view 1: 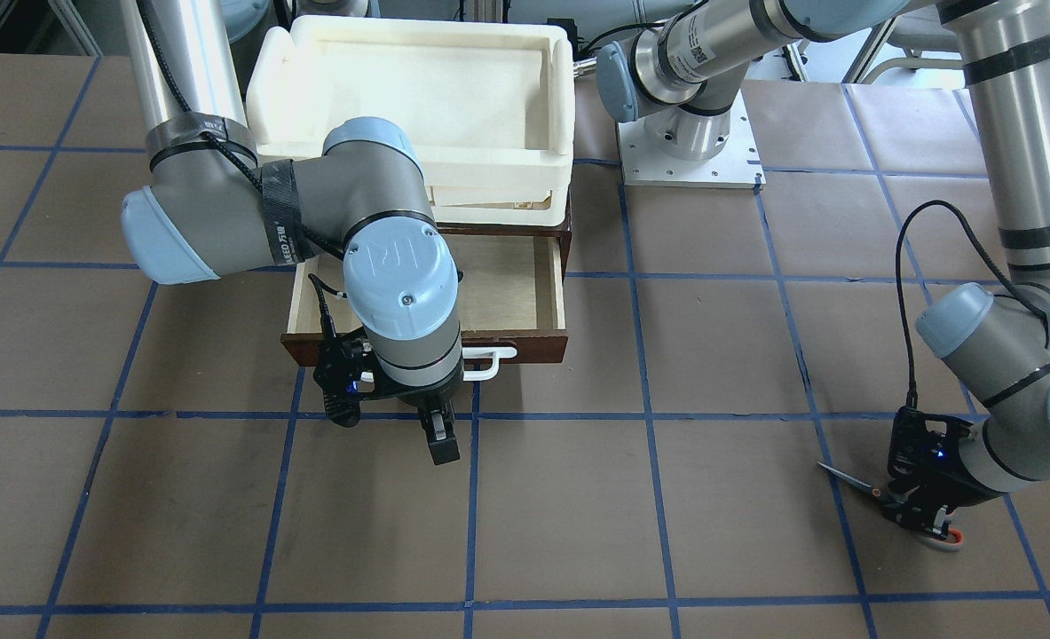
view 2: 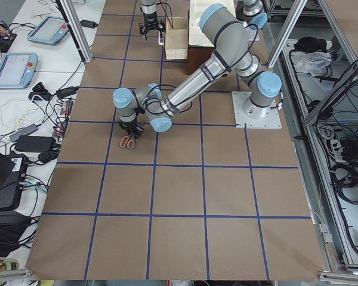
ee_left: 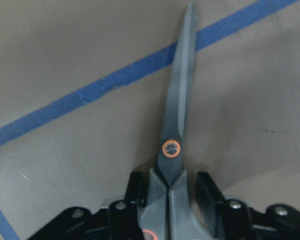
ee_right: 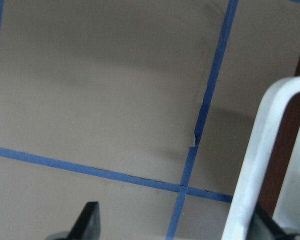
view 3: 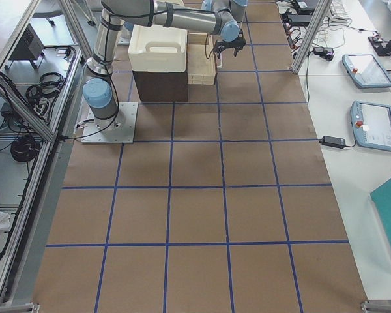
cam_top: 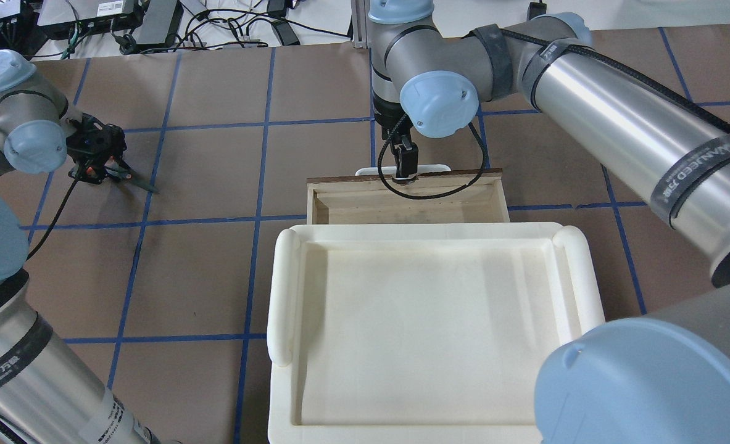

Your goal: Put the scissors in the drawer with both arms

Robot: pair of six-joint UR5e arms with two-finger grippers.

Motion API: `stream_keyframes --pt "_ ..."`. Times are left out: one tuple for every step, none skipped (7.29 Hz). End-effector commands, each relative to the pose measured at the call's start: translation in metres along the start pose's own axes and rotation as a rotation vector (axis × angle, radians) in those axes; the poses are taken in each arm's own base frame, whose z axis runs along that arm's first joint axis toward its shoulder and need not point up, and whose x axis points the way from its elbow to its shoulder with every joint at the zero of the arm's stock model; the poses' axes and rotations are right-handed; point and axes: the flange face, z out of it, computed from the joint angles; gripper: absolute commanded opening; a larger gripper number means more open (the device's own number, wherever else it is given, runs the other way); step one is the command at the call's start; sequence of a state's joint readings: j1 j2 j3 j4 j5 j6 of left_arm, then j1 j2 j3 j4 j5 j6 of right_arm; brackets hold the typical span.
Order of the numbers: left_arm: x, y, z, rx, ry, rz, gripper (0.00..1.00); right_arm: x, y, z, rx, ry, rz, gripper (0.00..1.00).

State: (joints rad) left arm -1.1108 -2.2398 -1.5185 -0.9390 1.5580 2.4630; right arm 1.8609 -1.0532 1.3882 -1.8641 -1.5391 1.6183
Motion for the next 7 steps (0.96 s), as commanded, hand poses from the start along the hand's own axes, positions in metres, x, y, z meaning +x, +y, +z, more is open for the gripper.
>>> stream_keyframes --pt "0.0 0.0 -0.008 -0.007 -0.009 0.001 0.18 -0.004 -0.006 0.002 -0.001 0.001 -0.004 1.0" --pt "-0.001 -0.001 -0.014 -0.014 -0.013 0.002 0.09 -0.005 -0.006 0.004 -0.002 0.003 -0.007 1.0" --pt "-0.002 0.0 -0.024 -0.026 -0.019 0.001 0.0 -0.005 -0.007 0.003 -0.004 0.0 -0.008 1.0" --pt "-0.004 -0.004 -0.039 -0.038 -0.029 0.001 0.0 -0.01 -0.006 -0.005 -0.006 -0.017 -0.008 1.0" --pt "-0.005 -0.014 -0.06 -0.032 -0.026 0.002 0.0 -0.017 -0.006 -0.003 -0.009 -0.02 -0.007 1.0" --pt "-0.001 -0.026 -0.092 -0.023 -0.02 -0.004 0.0 -0.02 -0.005 -0.001 -0.012 -0.02 -0.007 1.0" --pt "-0.007 -0.05 -0.121 -0.025 -0.023 0.001 0.0 -0.022 -0.005 -0.002 -0.014 -0.023 -0.008 1.0"
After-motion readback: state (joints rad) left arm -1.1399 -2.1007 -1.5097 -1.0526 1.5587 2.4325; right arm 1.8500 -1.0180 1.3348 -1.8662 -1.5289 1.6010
